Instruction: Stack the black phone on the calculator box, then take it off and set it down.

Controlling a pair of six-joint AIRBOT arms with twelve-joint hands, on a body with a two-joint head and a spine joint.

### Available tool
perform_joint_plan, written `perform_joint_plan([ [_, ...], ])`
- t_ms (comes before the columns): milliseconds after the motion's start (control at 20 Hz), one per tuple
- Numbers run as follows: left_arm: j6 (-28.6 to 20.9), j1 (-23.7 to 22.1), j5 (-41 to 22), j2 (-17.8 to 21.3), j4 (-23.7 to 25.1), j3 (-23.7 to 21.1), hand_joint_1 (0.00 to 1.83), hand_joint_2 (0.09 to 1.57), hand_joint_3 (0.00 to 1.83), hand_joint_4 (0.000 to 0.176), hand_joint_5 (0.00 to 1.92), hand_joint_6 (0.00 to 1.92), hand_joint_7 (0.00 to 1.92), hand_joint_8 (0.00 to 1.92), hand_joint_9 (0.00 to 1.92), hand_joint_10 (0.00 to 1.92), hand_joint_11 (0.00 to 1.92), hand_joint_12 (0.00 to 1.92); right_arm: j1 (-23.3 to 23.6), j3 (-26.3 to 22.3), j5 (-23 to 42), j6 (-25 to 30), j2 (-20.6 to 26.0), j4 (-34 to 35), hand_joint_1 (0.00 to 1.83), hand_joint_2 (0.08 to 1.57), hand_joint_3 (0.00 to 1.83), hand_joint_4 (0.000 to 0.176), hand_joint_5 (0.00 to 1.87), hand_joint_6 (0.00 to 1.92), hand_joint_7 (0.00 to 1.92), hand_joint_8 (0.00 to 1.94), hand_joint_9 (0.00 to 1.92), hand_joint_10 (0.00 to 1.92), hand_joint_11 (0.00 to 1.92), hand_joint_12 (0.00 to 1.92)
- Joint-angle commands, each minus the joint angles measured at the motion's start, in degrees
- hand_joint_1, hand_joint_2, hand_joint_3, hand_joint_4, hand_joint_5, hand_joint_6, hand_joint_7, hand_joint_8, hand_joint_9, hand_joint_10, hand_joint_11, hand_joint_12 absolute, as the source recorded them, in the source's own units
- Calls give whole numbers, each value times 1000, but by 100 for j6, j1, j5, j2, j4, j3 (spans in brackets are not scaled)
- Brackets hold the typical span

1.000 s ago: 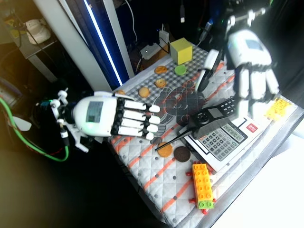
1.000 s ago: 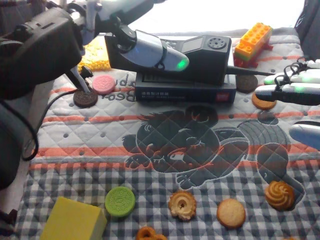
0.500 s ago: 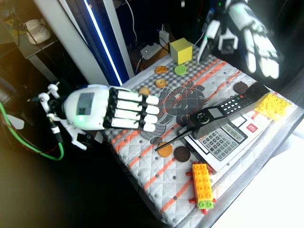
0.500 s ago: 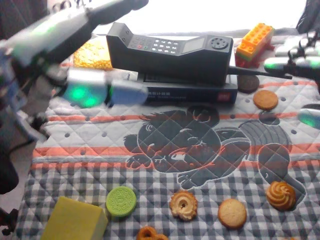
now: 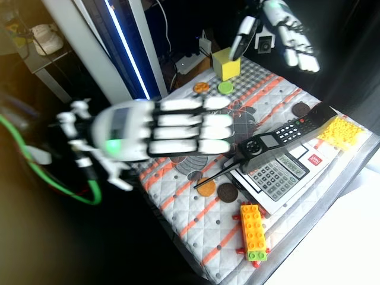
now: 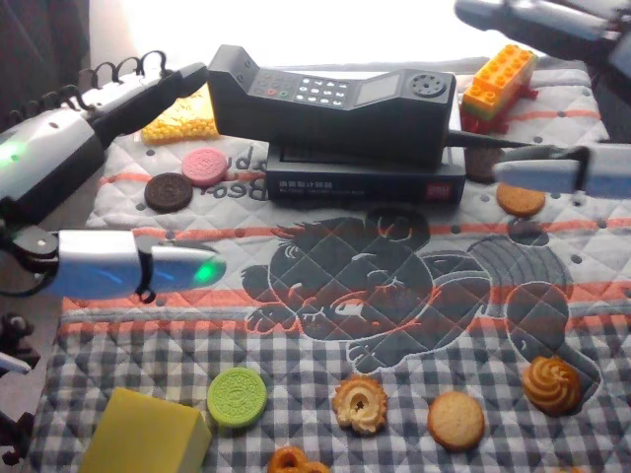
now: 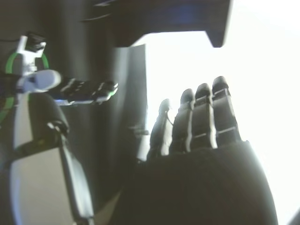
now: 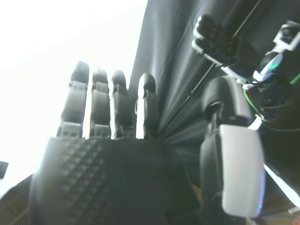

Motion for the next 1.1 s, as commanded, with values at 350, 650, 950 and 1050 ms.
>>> perform_joint_plan([
  [350, -60, 101, -759, -24, 7, -19, 826, 828, 6, 91, 113, 3, 120, 6, 66, 6, 24, 25, 1080, 711, -893, 0, -765, -342, 566, 909, 0, 176, 102, 0, 189, 2, 237, 6, 0, 1038],
  [650, -60, 100, -707, -58, -50, 17, 815, 834, 3, 93, 124, 4, 146, 8, 80, 7, 50, 56, 1321, 1117, -1625, -64, -1237, -550, 713, 950, 0, 137, 333, 5, 481, 1, 500, 92, 91, 1279],
  [950, -61, 122, -691, -85, -98, 18, 835, 817, 5, 99, 123, 0, 140, 1, 80, 1, 0, 195, 1354, 1162, -1825, -64, -1295, -555, 1381, 1083, 1, 0, 992, 715, 1053, 840, 1039, 1151, 839, 1133],
  [1050, -113, 147, -689, -85, -107, 18, 833, 838, 6, 111, 108, 3, 137, 1, 75, 0, 0, 166, 1413, 1066, -1714, -63, -1291, -590, 1233, 1143, 0, 0, 874, 1017, 1010, 1067, 1108, 724, 914, 1180],
])
